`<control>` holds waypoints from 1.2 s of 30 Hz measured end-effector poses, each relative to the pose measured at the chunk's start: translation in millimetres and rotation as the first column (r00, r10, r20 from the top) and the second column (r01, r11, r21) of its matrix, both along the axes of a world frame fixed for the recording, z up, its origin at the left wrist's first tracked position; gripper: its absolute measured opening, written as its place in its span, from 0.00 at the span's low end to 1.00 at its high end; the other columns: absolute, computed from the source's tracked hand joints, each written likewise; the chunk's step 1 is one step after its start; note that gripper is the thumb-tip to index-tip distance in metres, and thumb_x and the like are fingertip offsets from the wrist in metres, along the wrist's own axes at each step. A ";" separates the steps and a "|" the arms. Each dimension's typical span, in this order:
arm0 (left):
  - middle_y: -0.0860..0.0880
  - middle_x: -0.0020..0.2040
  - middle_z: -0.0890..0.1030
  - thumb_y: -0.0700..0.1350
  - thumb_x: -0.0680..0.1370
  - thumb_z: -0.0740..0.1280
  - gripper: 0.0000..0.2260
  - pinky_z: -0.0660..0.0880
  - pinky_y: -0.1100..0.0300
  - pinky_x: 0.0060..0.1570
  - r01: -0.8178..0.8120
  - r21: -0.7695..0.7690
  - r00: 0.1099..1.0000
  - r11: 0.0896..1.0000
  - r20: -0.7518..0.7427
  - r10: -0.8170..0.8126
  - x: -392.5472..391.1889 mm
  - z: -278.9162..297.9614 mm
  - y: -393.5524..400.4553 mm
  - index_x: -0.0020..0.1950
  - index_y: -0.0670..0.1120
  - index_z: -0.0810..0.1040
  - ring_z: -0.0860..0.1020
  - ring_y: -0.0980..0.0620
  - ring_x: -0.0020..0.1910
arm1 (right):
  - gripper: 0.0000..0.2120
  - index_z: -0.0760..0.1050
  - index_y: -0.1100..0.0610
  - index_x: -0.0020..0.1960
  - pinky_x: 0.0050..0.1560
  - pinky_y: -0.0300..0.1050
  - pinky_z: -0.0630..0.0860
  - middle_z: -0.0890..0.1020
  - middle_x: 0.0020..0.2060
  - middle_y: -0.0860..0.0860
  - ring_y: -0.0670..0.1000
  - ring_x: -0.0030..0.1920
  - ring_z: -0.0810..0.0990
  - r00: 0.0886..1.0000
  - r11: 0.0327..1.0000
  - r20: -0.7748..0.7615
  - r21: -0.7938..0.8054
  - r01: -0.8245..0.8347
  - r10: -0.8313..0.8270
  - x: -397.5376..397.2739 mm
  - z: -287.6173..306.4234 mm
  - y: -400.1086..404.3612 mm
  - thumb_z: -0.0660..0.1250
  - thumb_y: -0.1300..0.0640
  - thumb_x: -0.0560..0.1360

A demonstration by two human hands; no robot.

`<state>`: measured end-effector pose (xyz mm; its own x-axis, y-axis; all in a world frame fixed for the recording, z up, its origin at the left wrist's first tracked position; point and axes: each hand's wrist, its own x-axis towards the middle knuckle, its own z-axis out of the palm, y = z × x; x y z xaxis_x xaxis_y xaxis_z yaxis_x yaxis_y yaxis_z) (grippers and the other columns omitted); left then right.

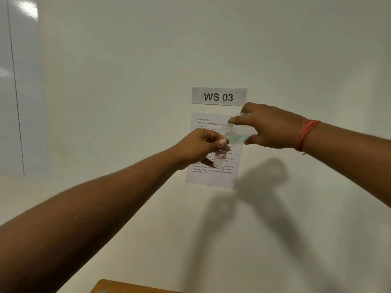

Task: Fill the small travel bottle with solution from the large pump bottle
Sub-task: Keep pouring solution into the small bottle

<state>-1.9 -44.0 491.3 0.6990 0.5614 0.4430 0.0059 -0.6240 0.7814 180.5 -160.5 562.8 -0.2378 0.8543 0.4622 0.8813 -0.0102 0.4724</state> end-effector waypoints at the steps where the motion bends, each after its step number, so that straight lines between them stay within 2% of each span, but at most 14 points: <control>1: 0.45 0.54 0.86 0.46 0.83 0.65 0.12 0.85 0.52 0.45 0.005 -0.006 1.000 1.000 -0.002 -0.005 1.0 -3.4 -1.5 0.59 0.39 0.82 0.85 0.51 0.52 | 0.33 0.64 0.46 0.74 0.54 0.45 0.72 0.71 0.63 0.53 0.55 0.58 0.74 1.000 1.000 -0.026 -0.003 -0.005 0.005 1.2 -5.2 -0.5 0.73 0.49 0.73; 6: 0.43 0.56 0.85 0.44 0.83 0.65 0.12 0.85 0.47 0.50 0.030 -0.057 1.000 0.998 -0.001 -0.030 6.9 -25.4 -8.2 0.60 0.37 0.81 0.84 0.49 0.55 | 0.33 0.65 0.46 0.74 0.54 0.42 0.70 0.71 0.63 0.51 0.53 0.58 0.74 0.973 0.999 -0.226 -0.011 -0.041 0.037 10.1 -38.2 -2.6 0.73 0.50 0.72; 10: 0.43 0.57 0.85 0.44 0.83 0.65 0.11 0.85 0.52 0.47 0.047 -0.061 0.999 0.997 0.002 -0.047 7.3 -47.0 -12.1 0.60 0.39 0.81 0.84 0.50 0.54 | 0.33 0.66 0.44 0.73 0.56 0.40 0.68 0.72 0.59 0.48 0.50 0.58 0.73 0.897 0.998 -0.438 0.021 -0.052 0.056 22.6 -71.6 -0.8 0.74 0.48 0.71; 14: 0.45 0.56 0.85 0.44 0.83 0.66 0.11 0.84 0.54 0.46 0.042 -0.110 0.999 0.993 0.007 -0.042 6.3 -77.8 -18.8 0.61 0.39 0.80 0.84 0.50 0.55 | 0.33 0.68 0.44 0.72 0.54 0.39 0.67 0.74 0.53 0.47 0.48 0.55 0.74 0.756 0.997 -0.651 0.062 -0.045 0.074 30.5 -115.9 -1.3 0.76 0.49 0.70; 19: 0.45 0.56 0.85 0.43 0.83 0.67 0.07 0.84 0.45 0.51 0.023 -0.168 1.000 0.985 0.000 -0.023 -0.6 -139.1 -30.1 0.58 0.44 0.82 0.84 0.49 0.55 | 0.32 0.69 0.45 0.71 0.54 0.40 0.71 0.77 0.57 0.48 0.47 0.55 0.76 0.554 0.997 -0.829 0.075 -0.020 0.074 36.5 -191.2 -3.9 0.76 0.50 0.70; 21: 0.44 0.57 0.85 0.43 0.83 0.67 0.07 0.84 0.47 0.51 -0.007 -0.158 1.000 0.987 -0.030 0.003 -5.6 -167.4 -36.3 0.58 0.45 0.82 0.83 0.48 0.56 | 0.32 0.69 0.44 0.71 0.57 0.44 0.73 0.77 0.59 0.49 0.49 0.56 0.77 0.465 0.998 -0.883 0.064 -0.017 0.064 36.6 -225.6 -5.3 0.76 0.50 0.70; 24: 0.48 0.57 0.85 0.44 0.82 0.67 0.08 0.84 0.52 0.50 -0.059 -0.139 0.994 0.989 -0.098 0.045 -16.5 -219.2 -47.2 0.59 0.45 0.82 0.83 0.50 0.56 | 0.33 0.68 0.42 0.71 0.61 0.50 0.76 0.77 0.61 0.48 0.50 0.58 0.78 0.331 0.999 -0.943 0.018 -0.032 0.028 33.3 -283.6 -9.0 0.77 0.51 0.69; 28: 0.54 0.58 0.85 0.46 0.81 0.69 0.09 0.78 0.64 0.57 -0.101 -0.086 0.978 0.991 -0.190 0.083 -35.5 -291.0 -63.7 0.59 0.46 0.84 0.82 0.59 0.57 | 0.35 0.66 0.46 0.72 0.60 0.46 0.75 0.76 0.64 0.48 0.49 0.61 0.76 0.193 0.997 -0.979 -0.068 -0.029 -0.062 24.8 -356.3 -14.5 0.77 0.52 0.70; 30: 0.55 0.58 0.85 0.44 0.81 0.69 0.09 0.74 0.70 0.58 -0.118 -0.105 0.969 0.987 -0.228 0.091 -43.8 -322.1 -74.1 0.60 0.46 0.84 0.80 0.63 0.58 | 0.34 0.67 0.49 0.72 0.59 0.43 0.73 0.76 0.64 0.49 0.49 0.60 0.75 0.177 0.993 -0.978 -0.115 -0.035 -0.107 20.6 -386.7 -15.5 0.77 0.53 0.70; 33: 0.58 0.58 0.84 0.41 0.81 0.69 0.09 0.76 0.68 0.58 -0.127 -0.205 0.960 0.971 -0.272 0.068 -54.9 -368.6 -90.4 0.60 0.47 0.83 0.79 0.64 0.60 | 0.34 0.67 0.49 0.71 0.57 0.43 0.73 0.77 0.62 0.47 0.48 0.59 0.75 0.183 0.980 -0.967 -0.191 -0.048 -0.179 12.5 -425.3 -17.1 0.77 0.51 0.69; 36: 0.56 0.60 0.83 0.40 0.81 0.69 0.11 0.77 0.66 0.58 -0.153 -0.302 0.955 0.941 -0.290 0.063 -65.5 -416.5 -107.5 0.62 0.49 0.83 0.79 0.63 0.61 | 0.34 0.67 0.48 0.70 0.58 0.44 0.73 0.75 0.59 0.45 0.48 0.58 0.74 0.128 0.964 -0.961 -0.255 -0.072 -0.245 2.3 -465.5 -18.8 0.77 0.53 0.68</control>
